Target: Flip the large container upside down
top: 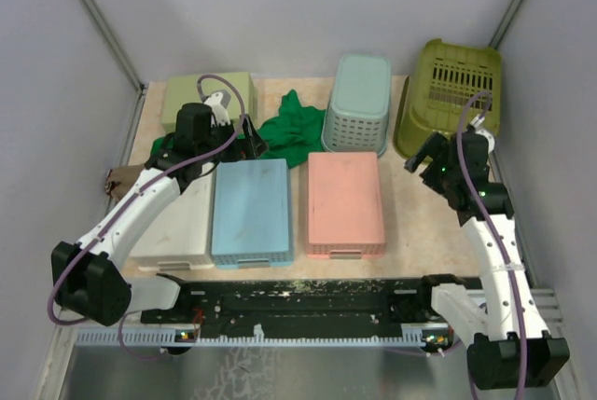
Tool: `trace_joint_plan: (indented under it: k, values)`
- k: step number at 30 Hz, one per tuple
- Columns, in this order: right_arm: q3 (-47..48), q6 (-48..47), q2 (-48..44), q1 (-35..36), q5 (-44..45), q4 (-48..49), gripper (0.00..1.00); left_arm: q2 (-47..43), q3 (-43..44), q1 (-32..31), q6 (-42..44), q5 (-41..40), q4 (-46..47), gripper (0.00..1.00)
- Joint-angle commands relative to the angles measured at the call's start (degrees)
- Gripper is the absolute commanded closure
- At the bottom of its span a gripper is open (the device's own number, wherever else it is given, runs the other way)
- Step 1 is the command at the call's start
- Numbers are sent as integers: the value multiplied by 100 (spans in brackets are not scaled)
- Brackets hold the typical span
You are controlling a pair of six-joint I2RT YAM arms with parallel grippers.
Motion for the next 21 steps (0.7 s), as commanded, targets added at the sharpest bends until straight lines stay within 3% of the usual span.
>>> trace_joint_plan:
  k: [1, 8, 21]
  values:
    - [906, -456, -65, -41, 1894, -341, 11, -39, 159, -5, 121, 79, 214, 0]
    - [1308, -699, -201, -41, 2929, 431, 10, -252, 23, -8, 178, 152, 412, 0]
    - [513, -1002, -1037, -40, 3187, 1269, 9, -708, -521, -6, 355, 1054, 1450, 0]
